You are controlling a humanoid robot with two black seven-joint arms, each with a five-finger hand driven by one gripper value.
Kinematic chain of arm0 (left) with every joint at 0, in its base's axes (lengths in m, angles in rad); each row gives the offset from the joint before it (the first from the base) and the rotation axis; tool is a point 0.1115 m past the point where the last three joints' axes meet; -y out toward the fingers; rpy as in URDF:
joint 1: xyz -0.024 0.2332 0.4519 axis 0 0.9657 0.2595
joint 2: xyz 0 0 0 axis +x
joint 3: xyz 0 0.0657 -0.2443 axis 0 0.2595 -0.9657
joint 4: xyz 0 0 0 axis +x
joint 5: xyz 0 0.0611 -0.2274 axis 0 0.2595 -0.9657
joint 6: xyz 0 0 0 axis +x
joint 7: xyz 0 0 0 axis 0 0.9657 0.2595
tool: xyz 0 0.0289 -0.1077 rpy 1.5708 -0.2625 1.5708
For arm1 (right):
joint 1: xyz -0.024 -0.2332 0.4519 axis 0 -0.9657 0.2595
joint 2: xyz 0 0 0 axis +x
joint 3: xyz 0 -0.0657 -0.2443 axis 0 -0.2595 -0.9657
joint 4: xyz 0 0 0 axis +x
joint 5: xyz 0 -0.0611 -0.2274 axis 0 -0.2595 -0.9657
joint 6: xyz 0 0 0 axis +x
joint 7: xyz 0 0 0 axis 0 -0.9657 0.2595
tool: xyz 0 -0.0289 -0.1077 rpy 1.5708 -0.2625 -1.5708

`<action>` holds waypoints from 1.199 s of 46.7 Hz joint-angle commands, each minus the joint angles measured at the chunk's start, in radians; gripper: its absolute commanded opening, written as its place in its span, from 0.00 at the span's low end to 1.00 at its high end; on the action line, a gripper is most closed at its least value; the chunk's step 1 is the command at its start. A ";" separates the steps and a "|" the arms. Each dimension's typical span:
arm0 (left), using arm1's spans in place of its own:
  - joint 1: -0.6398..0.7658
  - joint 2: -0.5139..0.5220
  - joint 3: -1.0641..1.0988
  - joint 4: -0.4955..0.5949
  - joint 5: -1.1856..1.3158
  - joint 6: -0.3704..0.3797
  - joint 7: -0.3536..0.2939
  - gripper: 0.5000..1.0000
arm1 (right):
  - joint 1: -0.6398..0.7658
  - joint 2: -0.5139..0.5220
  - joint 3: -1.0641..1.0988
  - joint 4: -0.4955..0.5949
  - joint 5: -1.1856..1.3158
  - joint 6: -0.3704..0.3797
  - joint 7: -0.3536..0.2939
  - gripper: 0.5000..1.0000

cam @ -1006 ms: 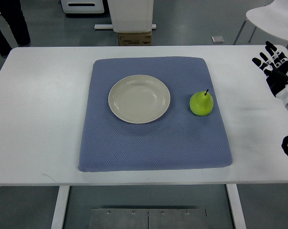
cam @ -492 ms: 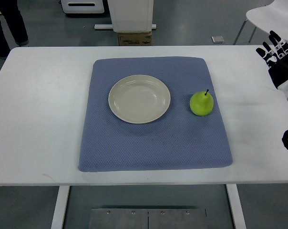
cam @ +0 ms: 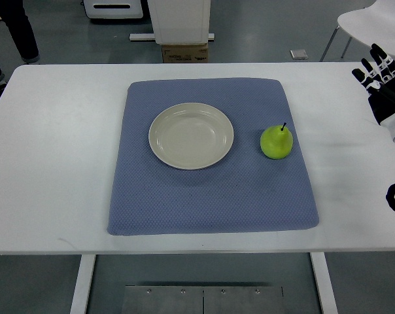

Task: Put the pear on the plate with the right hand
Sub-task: 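Reach the right hand toward the green pear on the mat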

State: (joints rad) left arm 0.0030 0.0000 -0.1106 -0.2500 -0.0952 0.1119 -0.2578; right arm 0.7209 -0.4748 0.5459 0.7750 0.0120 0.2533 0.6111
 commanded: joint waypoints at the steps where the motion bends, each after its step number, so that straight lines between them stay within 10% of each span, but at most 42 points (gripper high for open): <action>1: 0.000 0.000 0.000 0.000 0.000 0.000 0.000 1.00 | 0.009 -0.013 -0.049 0.012 -0.001 -0.005 0.000 1.00; 34: 0.000 0.000 -0.001 0.000 0.000 0.000 0.000 1.00 | 0.060 -0.257 -0.268 0.247 -0.386 -0.020 0.000 1.00; 56: 0.000 0.000 0.000 0.000 0.000 0.000 0.000 1.00 | 0.175 -0.163 -0.489 0.268 -0.524 -0.310 0.000 0.89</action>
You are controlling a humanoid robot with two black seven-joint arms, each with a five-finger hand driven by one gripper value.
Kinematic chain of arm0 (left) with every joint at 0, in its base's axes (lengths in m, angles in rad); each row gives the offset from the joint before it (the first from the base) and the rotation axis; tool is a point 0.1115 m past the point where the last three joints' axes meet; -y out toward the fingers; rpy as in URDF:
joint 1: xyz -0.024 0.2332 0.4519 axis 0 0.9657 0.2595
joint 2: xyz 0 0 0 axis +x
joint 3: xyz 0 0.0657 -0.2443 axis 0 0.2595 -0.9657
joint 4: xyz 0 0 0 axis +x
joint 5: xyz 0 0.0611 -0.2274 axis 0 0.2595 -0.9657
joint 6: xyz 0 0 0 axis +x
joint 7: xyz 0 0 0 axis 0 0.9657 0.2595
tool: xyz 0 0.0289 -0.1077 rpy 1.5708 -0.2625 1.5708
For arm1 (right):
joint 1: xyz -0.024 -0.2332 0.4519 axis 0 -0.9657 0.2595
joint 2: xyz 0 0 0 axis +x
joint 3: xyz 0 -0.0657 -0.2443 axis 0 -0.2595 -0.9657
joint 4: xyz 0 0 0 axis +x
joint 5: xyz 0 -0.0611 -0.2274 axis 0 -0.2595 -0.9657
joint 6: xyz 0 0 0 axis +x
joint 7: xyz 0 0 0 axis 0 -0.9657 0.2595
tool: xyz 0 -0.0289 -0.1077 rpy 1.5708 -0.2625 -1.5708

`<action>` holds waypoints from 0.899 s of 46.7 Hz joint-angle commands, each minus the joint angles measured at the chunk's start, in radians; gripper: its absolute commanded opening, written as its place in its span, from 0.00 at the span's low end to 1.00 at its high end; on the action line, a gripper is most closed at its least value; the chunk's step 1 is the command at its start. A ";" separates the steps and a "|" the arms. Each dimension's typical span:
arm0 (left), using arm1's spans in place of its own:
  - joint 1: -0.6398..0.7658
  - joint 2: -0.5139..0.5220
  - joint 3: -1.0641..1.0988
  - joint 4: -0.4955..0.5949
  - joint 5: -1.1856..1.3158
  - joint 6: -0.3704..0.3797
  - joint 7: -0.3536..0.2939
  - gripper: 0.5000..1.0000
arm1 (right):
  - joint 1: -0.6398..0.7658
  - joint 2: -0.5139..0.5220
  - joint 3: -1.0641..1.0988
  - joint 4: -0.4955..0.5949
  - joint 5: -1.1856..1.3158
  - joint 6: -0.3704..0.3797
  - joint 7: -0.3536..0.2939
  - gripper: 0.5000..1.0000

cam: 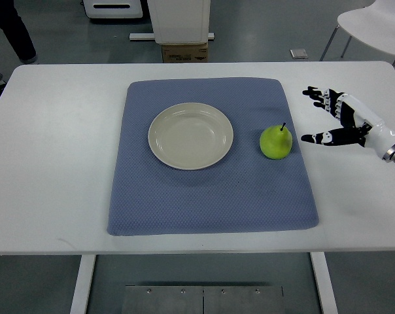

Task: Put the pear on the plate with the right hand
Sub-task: 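Reach the right hand toward the green pear on the mat, then close the right hand fingers around the green pear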

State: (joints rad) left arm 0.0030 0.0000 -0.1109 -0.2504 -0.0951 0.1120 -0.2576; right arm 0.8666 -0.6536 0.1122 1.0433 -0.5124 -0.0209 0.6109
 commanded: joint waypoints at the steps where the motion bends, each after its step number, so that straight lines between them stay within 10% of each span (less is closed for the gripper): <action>1: 0.000 0.000 0.000 0.000 0.000 0.000 0.000 1.00 | 0.040 0.023 -0.077 0.000 0.000 -0.048 0.000 0.89; 42: 0.000 0.000 0.000 0.000 0.000 0.000 0.000 1.00 | 0.175 0.129 -0.350 -0.011 0.000 -0.200 0.000 0.76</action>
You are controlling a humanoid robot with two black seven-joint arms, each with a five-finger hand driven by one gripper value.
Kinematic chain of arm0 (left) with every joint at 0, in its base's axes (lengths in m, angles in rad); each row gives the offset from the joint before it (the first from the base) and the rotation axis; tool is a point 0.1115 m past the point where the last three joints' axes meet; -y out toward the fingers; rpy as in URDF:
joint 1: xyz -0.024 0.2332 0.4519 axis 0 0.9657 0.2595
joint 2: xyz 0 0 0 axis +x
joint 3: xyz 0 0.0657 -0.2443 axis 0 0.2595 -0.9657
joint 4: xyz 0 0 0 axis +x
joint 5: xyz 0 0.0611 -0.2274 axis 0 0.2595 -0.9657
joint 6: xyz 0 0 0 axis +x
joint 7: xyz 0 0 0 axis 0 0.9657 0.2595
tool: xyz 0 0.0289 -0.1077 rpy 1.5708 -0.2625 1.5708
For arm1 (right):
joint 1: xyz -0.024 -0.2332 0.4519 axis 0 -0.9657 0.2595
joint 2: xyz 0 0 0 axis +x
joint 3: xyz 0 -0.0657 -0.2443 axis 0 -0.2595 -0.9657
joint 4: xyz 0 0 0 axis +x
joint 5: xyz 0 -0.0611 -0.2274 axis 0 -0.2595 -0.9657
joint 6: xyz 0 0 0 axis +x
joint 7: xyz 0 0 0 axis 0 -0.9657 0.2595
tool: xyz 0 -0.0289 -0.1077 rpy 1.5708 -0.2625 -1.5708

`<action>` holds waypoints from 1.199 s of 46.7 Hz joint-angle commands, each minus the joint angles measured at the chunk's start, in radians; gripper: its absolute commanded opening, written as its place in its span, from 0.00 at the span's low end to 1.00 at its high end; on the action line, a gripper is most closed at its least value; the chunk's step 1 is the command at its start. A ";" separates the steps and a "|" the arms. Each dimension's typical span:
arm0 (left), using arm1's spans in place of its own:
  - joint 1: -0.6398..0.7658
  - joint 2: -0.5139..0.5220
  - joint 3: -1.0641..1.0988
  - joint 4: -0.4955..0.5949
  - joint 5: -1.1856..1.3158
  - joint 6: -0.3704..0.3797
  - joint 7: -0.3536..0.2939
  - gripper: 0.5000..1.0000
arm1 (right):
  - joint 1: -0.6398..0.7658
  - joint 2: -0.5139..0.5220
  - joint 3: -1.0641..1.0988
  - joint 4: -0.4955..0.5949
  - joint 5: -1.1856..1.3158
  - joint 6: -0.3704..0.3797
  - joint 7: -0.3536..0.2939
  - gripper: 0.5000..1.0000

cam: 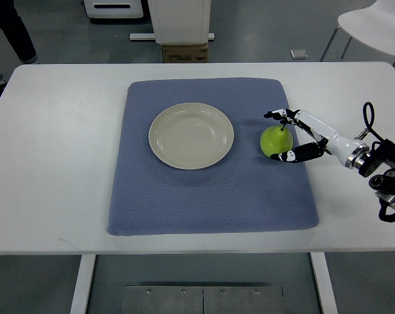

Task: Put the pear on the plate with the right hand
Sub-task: 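Close the right hand fingers around the green pear, then carry the pear with the right hand over the cream plate and lower it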

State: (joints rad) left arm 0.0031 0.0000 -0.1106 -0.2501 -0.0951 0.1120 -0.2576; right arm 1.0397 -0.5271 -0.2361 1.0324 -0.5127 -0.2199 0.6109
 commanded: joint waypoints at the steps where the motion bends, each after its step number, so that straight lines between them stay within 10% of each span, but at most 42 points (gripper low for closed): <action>1: 0.000 0.000 0.000 0.000 0.000 0.000 0.000 1.00 | 0.003 0.006 -0.002 0.000 0.000 -0.002 0.000 0.76; 20: 0.000 0.000 0.000 0.000 0.000 0.000 0.000 1.00 | 0.025 0.042 -0.068 -0.025 0.000 -0.064 0.000 0.74; 36: 0.000 0.000 0.000 0.000 0.000 -0.002 0.000 1.00 | 0.026 0.044 -0.104 -0.052 -0.001 -0.065 0.000 0.32; 41: 0.000 0.000 0.000 0.000 0.000 0.000 0.000 1.00 | 0.033 0.044 -0.106 -0.052 0.000 -0.065 0.000 0.01; 56: 0.000 0.000 0.000 0.000 0.000 0.000 0.000 1.00 | 0.053 0.042 -0.114 -0.051 0.014 -0.065 0.000 0.00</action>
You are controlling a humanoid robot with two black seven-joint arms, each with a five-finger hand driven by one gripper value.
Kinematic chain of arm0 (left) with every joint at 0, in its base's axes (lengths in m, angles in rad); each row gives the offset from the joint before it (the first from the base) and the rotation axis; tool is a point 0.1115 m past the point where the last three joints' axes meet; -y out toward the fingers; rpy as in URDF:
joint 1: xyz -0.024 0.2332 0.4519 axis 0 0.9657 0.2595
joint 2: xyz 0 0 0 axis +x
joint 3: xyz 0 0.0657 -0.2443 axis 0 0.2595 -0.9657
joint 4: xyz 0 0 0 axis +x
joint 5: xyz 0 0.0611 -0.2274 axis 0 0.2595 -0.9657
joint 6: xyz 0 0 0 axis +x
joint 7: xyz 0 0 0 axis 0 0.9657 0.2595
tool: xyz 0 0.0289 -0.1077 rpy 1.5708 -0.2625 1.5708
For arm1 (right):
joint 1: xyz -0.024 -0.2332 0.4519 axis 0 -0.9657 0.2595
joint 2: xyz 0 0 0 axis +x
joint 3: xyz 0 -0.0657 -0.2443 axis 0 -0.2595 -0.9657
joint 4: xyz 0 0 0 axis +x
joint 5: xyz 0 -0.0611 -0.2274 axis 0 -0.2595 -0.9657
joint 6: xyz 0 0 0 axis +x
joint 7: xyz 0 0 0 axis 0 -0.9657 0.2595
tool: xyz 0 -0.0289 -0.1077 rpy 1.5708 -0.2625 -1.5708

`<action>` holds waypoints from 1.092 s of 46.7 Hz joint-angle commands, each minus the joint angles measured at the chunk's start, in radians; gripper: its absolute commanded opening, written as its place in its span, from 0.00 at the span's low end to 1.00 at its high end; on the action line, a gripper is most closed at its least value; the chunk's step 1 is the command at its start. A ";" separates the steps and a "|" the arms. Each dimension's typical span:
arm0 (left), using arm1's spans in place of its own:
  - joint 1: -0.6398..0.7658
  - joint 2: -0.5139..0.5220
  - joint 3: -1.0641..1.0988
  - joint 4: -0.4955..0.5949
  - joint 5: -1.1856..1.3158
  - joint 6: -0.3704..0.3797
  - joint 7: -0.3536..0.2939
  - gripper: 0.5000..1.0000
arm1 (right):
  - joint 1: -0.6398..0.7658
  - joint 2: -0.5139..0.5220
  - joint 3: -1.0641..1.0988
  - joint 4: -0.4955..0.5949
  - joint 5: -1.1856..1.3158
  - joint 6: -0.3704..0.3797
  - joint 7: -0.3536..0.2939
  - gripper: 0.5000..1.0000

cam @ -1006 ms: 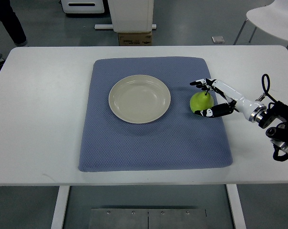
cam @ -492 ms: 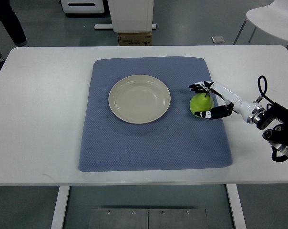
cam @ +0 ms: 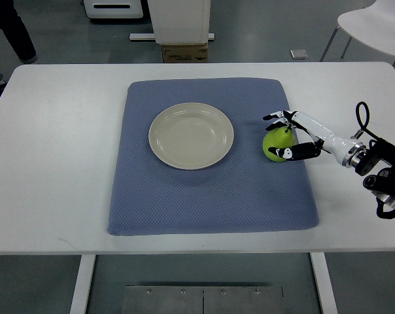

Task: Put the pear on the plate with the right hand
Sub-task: 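Carry the pear with the right hand over the cream plate and lower it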

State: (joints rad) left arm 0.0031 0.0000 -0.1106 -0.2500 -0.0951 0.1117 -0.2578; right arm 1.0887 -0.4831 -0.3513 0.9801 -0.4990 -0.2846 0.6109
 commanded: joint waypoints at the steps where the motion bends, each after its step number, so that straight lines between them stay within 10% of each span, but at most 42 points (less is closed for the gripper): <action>1: 0.000 0.000 0.000 0.000 0.000 0.000 0.000 1.00 | 0.005 -0.002 0.003 0.000 0.002 0.001 0.000 0.00; 18: 0.000 0.000 0.000 0.000 0.000 0.000 0.000 1.00 | 0.112 0.020 0.003 0.015 0.065 0.005 0.000 0.00; 51: 0.000 0.000 0.000 0.000 0.000 0.000 0.000 1.00 | 0.215 0.458 -0.035 -0.129 0.148 0.008 -0.102 0.00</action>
State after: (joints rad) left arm 0.0031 0.0000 -0.1106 -0.2500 -0.0952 0.1120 -0.2576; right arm 1.3120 -0.0674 -0.3787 0.8889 -0.3618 -0.2760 0.5092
